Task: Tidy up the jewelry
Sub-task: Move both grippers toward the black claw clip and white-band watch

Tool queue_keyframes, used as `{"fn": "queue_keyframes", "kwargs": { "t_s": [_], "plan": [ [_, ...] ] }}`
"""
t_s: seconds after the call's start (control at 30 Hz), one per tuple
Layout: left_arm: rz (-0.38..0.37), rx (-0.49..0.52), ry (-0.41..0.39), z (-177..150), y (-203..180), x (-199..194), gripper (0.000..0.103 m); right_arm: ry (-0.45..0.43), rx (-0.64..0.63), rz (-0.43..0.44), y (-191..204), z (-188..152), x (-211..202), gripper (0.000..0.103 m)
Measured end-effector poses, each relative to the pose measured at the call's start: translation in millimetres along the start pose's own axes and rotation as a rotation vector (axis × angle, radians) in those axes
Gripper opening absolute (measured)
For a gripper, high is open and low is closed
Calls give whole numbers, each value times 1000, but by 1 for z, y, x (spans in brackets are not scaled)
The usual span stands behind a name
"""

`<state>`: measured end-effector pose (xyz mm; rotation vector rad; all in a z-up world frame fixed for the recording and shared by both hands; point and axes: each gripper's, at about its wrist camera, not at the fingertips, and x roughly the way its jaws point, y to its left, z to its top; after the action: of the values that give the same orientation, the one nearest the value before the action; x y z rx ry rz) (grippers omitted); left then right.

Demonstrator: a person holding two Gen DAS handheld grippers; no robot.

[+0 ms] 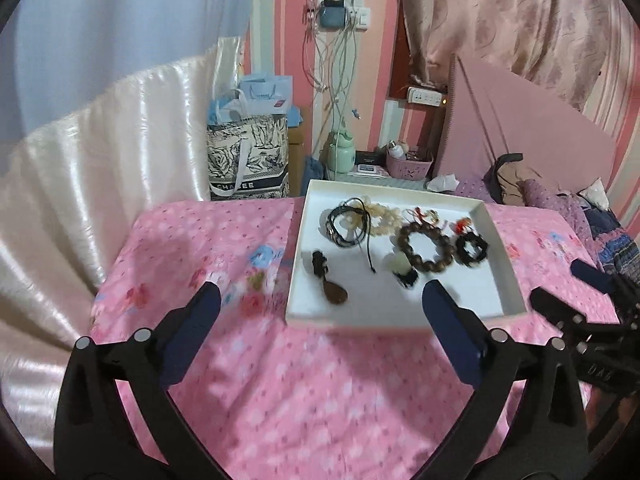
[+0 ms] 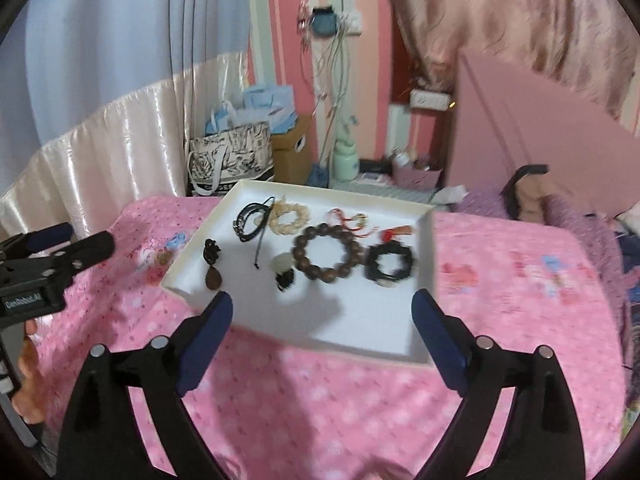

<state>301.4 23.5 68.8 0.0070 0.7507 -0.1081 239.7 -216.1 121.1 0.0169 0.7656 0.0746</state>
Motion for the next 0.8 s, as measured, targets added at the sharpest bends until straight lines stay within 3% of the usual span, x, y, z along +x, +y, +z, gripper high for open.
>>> {"fn": "queue_keyframes", "kwargs": {
  "t_s": [0.37, 0.53, 0.8],
  "plan": [
    [14, -5, 16, -75, -14, -59, 100, -24, 54, -52, -40, -72, -72, 95],
    [-8, -10, 28, -104, -31, -68, 100, -11, 60, -136, -51, -100, -76, 95],
    [-26, 1, 111, -151, -62, -50, 100, 49, 110, -140, -68, -141, -62, 95]
  ]
}}
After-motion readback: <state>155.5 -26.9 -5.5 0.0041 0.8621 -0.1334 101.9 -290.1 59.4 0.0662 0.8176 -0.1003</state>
